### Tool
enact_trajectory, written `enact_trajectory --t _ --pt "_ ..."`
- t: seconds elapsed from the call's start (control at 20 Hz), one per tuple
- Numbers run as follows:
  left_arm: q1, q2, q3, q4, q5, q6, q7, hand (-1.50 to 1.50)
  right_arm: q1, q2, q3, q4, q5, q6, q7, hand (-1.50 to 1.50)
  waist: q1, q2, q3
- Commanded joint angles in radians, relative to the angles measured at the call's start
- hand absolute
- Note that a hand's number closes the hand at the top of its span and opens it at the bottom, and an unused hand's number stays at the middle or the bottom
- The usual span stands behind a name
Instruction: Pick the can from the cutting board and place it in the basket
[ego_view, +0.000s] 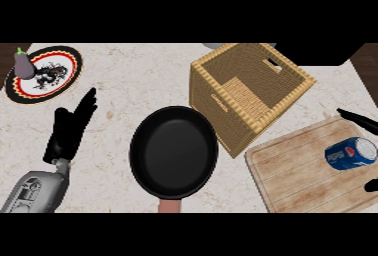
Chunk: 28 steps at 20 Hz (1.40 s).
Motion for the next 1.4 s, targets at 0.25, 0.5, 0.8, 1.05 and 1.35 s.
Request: enact_trajectory --t 0.25,0.5,0.8,1.05,1.35 --pt "0.006 -0.018 0.041 -0.010 -0.020 -0.045 0.004 0.00 -0.041 0.050 -0.013 0.082 0.065 0.065 -0.066 -1.50 0.003 0.001 0.000" --pt "-0.002 -0.014 0.057 -0.060 -0.041 -0.059 0.073 0.00 -0.015 0.083 -0.011 0.054 0.107 0.028 -0.057 -1.50 -0.001 -0.001 0.000" --pt "0.004 -0.078 0.049 0.006 -0.074 -0.029 -0.011 0.00 -0.053 0.107 -0.020 0.097 0.185 -0.135 -0.146 1.50 0.003 0.001 0.000" --pt "-0.026 -0.022 0.116 0.007 -0.052 -0.088 0.026 0.00 0.001 0.136 -0.034 -0.015 0.214 -0.205 -0.115 1.50 -0.005 -0.001 0.000" --pt "0.005 -0.054 0.058 -0.021 -0.067 -0.073 0.021 0.00 -0.067 0.347 0.277 -0.286 0.492 -0.252 0.376 1.50 0.044 -0.022 -0.021"
